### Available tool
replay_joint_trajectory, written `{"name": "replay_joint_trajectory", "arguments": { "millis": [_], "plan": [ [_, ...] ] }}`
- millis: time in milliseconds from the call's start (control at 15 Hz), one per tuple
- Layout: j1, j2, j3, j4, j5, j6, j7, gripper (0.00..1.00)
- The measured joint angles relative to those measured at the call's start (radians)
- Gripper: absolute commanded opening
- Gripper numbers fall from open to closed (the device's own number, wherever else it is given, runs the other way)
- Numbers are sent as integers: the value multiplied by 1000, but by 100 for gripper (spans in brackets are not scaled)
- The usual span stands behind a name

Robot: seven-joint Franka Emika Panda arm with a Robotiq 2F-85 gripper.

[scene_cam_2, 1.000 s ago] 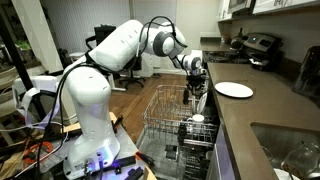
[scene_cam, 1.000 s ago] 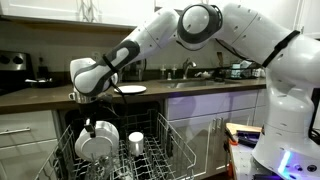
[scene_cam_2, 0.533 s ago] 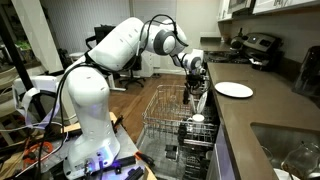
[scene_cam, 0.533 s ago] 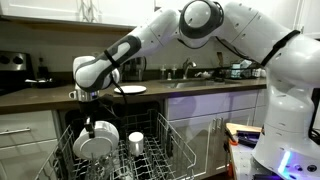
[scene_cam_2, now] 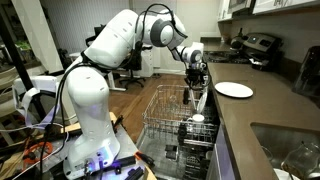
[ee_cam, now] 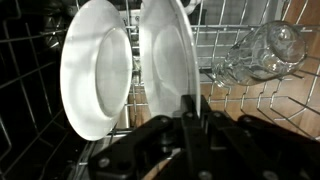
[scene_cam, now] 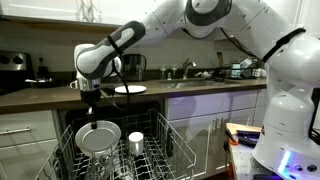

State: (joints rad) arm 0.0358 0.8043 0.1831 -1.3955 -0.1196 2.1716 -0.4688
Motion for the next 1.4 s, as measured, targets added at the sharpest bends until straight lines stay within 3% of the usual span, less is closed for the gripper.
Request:
{"name": "replay_joint_trajectory", "arguments": {
  "millis": [733, 1067, 1400],
  "plan": [
    [-11, -203, 14, -150, 55, -58, -11, 7],
    [32, -309, 3, -192, 36, -138, 12, 7],
    [105, -385, -24, -202, -69, -207, 117, 7]
  ]
}}
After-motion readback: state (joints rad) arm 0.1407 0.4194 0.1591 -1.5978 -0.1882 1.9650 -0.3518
